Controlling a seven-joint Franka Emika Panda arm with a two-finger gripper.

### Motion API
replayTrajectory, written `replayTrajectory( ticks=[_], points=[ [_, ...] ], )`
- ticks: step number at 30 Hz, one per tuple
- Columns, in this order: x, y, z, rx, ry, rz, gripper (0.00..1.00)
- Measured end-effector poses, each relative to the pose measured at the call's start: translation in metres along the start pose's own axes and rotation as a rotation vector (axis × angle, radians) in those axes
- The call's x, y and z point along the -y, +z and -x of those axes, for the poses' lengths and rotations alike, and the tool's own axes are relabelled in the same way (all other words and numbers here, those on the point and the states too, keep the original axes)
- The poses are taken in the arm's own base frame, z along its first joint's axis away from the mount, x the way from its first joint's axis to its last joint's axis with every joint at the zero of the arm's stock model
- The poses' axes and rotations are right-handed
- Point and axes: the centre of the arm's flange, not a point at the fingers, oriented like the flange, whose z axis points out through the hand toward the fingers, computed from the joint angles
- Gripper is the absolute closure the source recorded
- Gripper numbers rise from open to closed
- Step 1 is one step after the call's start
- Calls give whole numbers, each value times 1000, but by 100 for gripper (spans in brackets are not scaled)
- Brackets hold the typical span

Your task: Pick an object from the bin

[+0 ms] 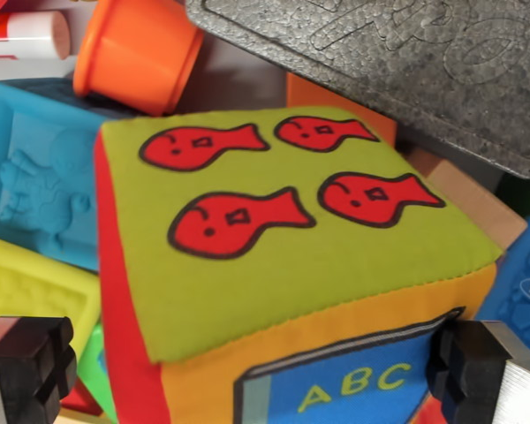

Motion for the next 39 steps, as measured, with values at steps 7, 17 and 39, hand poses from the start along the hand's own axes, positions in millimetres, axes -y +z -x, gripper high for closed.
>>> replayTrajectory(
  ticks=[7, 17, 39],
  points=[
    [0, 8, 0, 0, 0, 1, 100],
    [0, 8, 1, 0, -1, 1, 100],
    [0, 8, 1, 0, -2, 1, 100]
  ],
)
